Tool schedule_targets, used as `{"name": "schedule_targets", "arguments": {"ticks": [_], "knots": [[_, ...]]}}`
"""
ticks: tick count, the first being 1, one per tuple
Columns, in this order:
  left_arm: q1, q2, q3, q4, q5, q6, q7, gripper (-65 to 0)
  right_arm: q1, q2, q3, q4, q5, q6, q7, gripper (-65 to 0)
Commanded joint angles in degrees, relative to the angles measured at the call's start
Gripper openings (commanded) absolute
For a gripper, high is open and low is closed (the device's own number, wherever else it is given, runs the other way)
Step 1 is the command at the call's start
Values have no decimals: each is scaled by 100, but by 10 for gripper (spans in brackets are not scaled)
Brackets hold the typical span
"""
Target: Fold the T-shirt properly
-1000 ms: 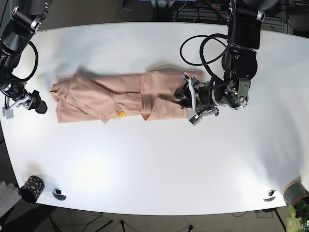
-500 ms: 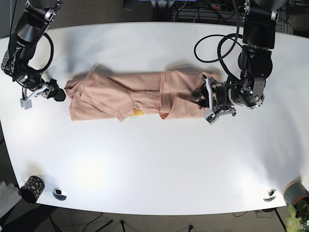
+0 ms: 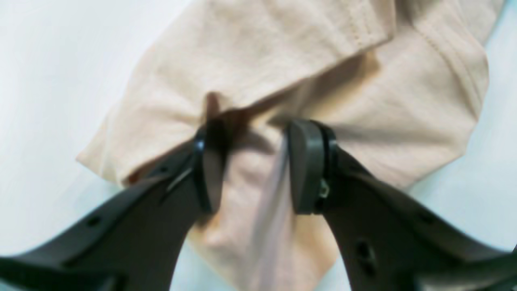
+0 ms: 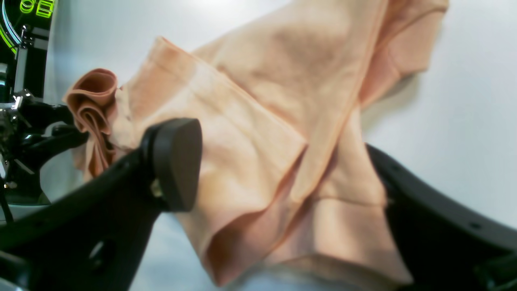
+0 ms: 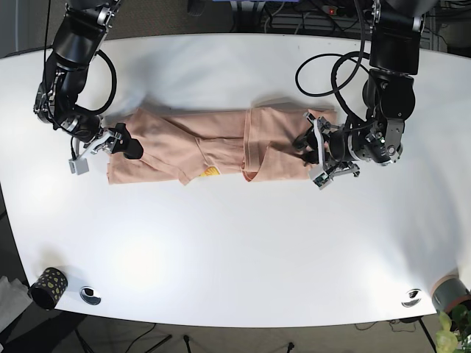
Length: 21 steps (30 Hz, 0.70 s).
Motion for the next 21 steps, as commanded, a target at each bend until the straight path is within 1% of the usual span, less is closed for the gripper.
{"name": "schedule_targets", "arguments": {"ticks": [1,2,3,5,6,7,8,9,11,16,21], "knots": [[-28,-53,-3,2,272,58,306,-413,93,72,4,91,9,30,44,-238],[-28,-53,-3,2,281,58,306,-413,101,72,4,91,9,30,79,-262],[-37,-53,-3,2,281,58,306,-413,101,72,4,91,9,30,141,-304],[-37,-53,-3,2,281,58,306,-413,101,72,4,91,9,30,220,-409],[-37,-53,-3,-6,290,58,306,-413,101,72,4,91,9,30,264,-490],[-37,-53,-3,-6,290,58,306,-413,101,72,4,100,9,30,290,-539],[-37,-53,-3,-6,290,58,306,-413,101,81,4,109,9,30,308,-609],[-37,-44,-3,-6,290,58,306,-413,101,99,4,179,9,30,316,-650],[-37,-35,-3,-6,290,58,306,-413,66,108,4,390,9,30,316,-650],[-37,17,-3,-24,290,58,289,-413,-242,116,22,1419,9,30,264,-650],[-46,316,-3,-85,290,58,280,-413,-532,116,39,2579,36,30,-123,-650]]}}
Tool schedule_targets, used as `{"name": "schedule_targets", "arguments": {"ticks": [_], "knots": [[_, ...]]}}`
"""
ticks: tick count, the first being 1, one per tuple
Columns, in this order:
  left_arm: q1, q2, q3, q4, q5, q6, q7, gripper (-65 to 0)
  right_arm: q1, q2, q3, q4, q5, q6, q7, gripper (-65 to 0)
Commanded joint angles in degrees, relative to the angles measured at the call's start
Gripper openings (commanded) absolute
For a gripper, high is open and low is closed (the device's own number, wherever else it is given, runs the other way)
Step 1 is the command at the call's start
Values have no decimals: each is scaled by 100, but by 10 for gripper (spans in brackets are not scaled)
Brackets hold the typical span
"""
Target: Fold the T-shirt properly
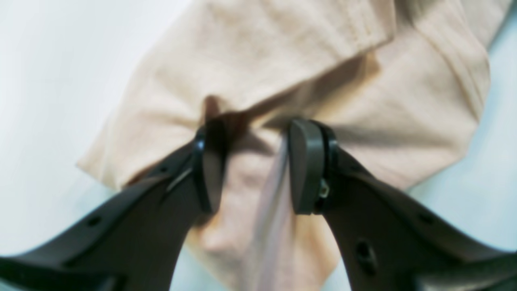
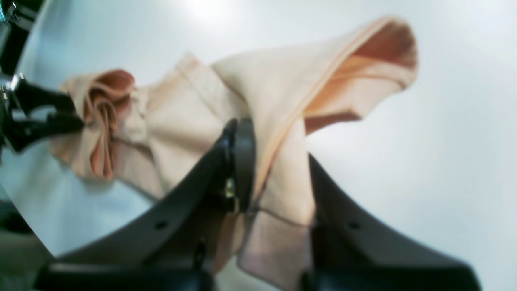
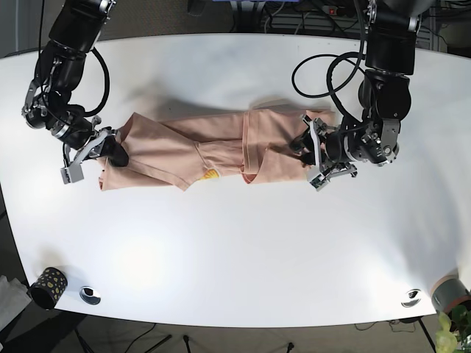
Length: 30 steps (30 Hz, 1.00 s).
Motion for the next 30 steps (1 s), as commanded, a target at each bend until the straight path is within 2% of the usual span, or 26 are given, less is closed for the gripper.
{"name": "schedule_targets", "arguments": {"ticks": [1,3,5,9,15,22,27,30], "knots": [[-15,115,19,-105,135,32,247,-413,-47,79,7,784,152,38,-56,-650],[-41,247,19,-211,135,32,247,-413,-152,53,-11,1224,160,38,-126,-650],[-147,423,19,-360,135,32,247,-413,-267,-79,-196,1769,160,38,-135,-650],[-173,634,27,-580,135,32,230,-413,-355,-123,-556,2411,160,38,-135,-650],[-182,994,27,-818,135,32,-43,-413,-311,-176,-1040,2586,319,38,-135,-650],[-138,1197,27,-897,108,32,-430,-413,-100,-580,-1567,2455,310,38,-126,-650],[-68,1337,10,-897,108,32,-641,-413,138,-1073,-1954,2033,-68,38,-117,-650],[-68,1346,10,-888,100,32,-641,-413,155,-1240,-2121,1971,-314,38,-117,-650]]}}
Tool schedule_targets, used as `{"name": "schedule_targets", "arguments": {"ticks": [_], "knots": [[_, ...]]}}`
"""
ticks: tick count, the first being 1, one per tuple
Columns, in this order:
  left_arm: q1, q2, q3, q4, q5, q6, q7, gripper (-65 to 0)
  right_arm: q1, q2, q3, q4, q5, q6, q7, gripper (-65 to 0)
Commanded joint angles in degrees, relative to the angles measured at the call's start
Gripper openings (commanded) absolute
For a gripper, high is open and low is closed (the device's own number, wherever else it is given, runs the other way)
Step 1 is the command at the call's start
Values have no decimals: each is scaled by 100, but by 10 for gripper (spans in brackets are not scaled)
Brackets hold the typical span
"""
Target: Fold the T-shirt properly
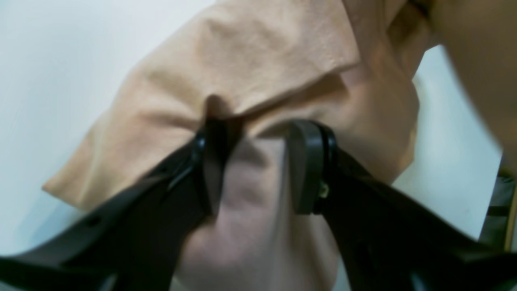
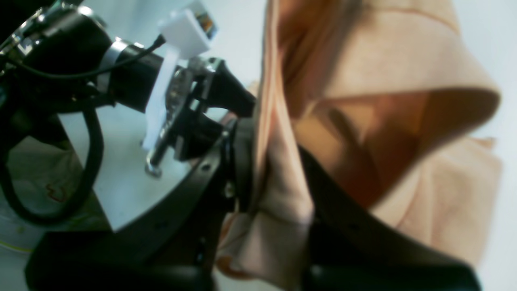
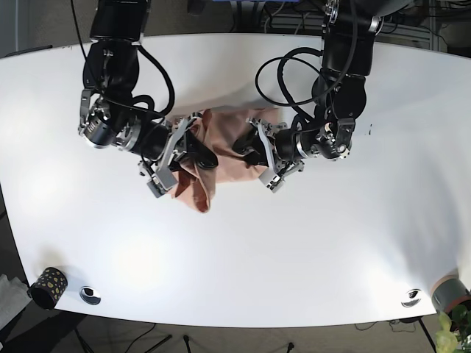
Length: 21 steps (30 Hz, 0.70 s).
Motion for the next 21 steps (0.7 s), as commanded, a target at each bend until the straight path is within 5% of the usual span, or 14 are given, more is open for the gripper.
{"name": "schedule_targets", "arguments": {"ticks": [1,7,14,18,21], "knots": [[-22,19,29,26,128,12,210,-413,118,-77,-132,91,-44,41,171,-650],[-39,28,29,35,128,12,201,-413,153,-182,-546,-137,-562,41,180,-645],[-48,28,29,43,119,12,201,-413,268,-306,-537,-401,-800,41,180,-258],[-48,28,-111,184,110,12,201,-413,276,-262,-502,-260,-633,41,180,-157],[-4,37,-463,650,110,12,218,-413,268,-103,-387,-14,-536,41,171,-159]]}}
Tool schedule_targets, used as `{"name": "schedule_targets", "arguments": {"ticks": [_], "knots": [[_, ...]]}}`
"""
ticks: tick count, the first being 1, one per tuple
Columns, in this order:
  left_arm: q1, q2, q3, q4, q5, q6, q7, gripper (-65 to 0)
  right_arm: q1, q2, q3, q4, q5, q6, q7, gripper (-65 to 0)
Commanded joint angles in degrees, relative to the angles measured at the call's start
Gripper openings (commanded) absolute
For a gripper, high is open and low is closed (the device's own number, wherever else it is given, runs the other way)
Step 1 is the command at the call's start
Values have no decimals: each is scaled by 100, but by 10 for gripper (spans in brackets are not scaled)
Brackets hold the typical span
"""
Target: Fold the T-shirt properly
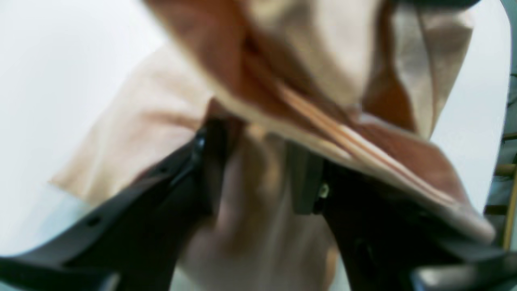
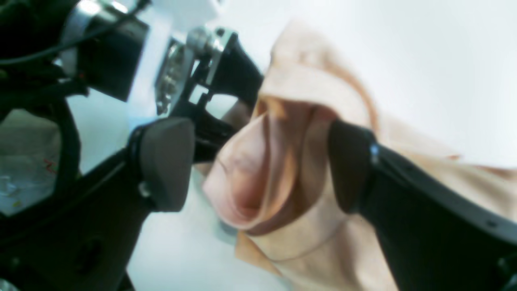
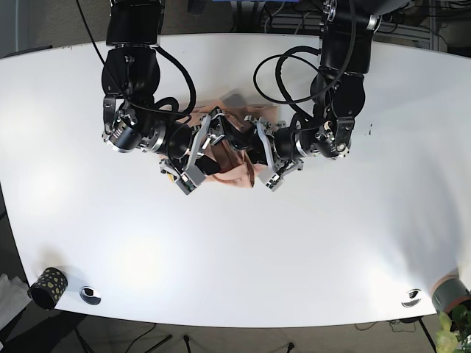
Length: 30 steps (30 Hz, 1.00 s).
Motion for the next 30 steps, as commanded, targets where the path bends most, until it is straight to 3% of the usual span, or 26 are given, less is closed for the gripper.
{"name": "schedule_targets", "arguments": {"ticks": [1,6,11,16,22,30], "knots": [[-65,-15,-319,557,38,18,46,-413,121,199,164,329,275,36,134,-163],[181,-86,-750,1603,56,18,55,-413,-11,489,568,373,811,36,116,-176],[453,-517,-1031,2298,56,18,63,-413,-134,568,559,373,890,36,108,-176],[735,-1009,-1225,2720,56,18,63,-413,-239,568,-12,373,679,36,108,-171],[787,-1659,-1286,2421,82,18,55,-413,-116,339,-917,373,-41,36,310,-170],[682,-1686,-1146,1559,91,18,2,-413,236,-153,-1726,22,-1712,36,565,-174]]}}
